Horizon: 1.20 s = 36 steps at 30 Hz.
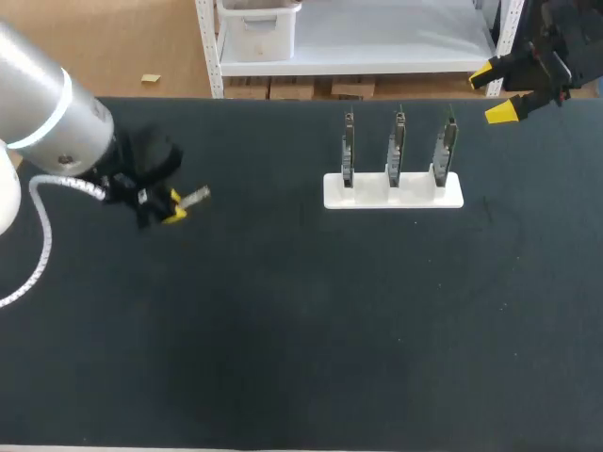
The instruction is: Pick up the optical module with the left hand, and insert it into the network port with the right hand.
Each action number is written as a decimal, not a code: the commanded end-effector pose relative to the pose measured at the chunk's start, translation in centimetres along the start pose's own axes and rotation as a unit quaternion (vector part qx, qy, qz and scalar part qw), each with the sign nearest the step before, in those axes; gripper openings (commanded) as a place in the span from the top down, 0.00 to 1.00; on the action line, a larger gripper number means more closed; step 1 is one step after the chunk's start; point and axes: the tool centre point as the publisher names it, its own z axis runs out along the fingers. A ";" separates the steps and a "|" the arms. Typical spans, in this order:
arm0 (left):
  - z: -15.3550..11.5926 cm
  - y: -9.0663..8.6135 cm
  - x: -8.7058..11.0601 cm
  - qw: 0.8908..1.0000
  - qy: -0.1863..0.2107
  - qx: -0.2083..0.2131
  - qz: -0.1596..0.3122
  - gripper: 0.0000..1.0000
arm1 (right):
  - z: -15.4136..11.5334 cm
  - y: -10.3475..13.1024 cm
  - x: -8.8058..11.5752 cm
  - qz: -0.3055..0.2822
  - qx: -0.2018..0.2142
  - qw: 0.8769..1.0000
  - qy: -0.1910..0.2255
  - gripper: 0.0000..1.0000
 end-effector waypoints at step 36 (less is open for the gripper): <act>2.2 7.2 -33.4 0.855 -0.498 0.135 0.055 1.00 | 0.0 0.2 0.0 -0.001 0.003 1.000 0.001 0.00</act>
